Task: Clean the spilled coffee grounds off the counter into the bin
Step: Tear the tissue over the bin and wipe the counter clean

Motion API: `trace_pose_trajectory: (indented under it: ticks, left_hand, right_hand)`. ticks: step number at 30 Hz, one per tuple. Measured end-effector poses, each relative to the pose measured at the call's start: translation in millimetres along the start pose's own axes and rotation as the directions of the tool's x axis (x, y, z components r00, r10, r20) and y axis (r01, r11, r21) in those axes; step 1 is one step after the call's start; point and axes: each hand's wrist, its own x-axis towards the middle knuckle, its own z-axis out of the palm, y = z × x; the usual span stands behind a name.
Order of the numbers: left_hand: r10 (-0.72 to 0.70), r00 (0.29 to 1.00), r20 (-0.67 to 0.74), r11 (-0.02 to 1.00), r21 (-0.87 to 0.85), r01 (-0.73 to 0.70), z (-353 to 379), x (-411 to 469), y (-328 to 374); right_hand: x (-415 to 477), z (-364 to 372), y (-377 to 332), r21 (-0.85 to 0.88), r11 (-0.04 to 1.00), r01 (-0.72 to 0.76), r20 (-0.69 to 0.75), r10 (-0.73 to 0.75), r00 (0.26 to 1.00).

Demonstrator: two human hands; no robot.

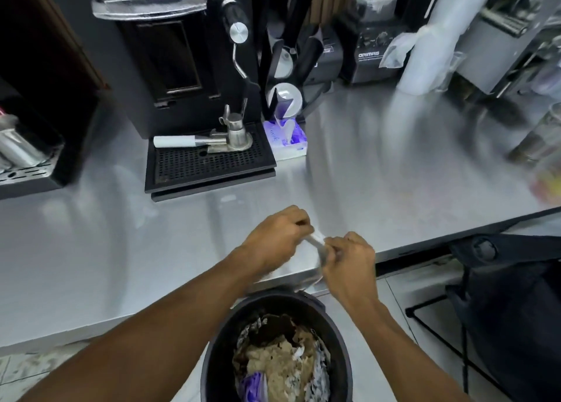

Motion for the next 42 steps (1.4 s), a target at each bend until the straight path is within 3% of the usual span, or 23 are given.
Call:
trace_pose_trajectory:
  ticks: [4, 8, 12, 16, 21, 25, 42]
  left_hand:
    - [0.096, 0.995, 0.026, 0.995, 0.011, -0.096, 36.1, 69.9, 11.2]
    - [0.164, 0.985, 0.055, 0.986, 0.011, -0.165, 57.7, 113.5, 16.5]
    - [0.174, 0.984, 0.039, 0.983, 0.053, -0.176, 56.6, 133.7, -4.1]
    - [0.087, 0.995, 0.048, 0.984, 0.153, -0.093, 44.6, 147.8, -33.6]
    - [-0.133, 0.989, 0.065, 0.968, 0.221, 0.116, 27.6, 139.8, -59.4]
    - [-0.245, 0.968, 0.051, 0.944, 0.240, 0.226, 17.7, 106.5, -70.0]
    - [-0.362, 0.932, 0.027, 0.917, 0.188, 0.351, -22.0, -65.1, -44.0]
  right_hand:
    - [24.9, -16.3, 39.3, -0.023, 0.991, -0.133, -0.107, 0.130, 0.986]
    - [48.0, -23.5, 68.0, -0.131, 0.970, -0.206, -0.105, 0.193, 0.976]
    - [79.1, -16.2, 69.4, -0.150, 0.960, -0.235, -0.112, 0.220, 0.969]
    - [127.2, 0.8, 58.4, -0.088, 0.964, -0.253, -0.085, 0.245, 0.966]
    - [167.9, 21.2, 37.3, -0.059, 0.985, -0.163, 0.040, 0.165, 0.985]
    - [170.8, 34.0, 21.0, -0.065, 0.998, 0.020, 0.196, -0.006, 0.981]
    - [60.0, 53.3, -45.0, 0.035, 0.920, 0.390, 0.397, -0.371, 0.840]
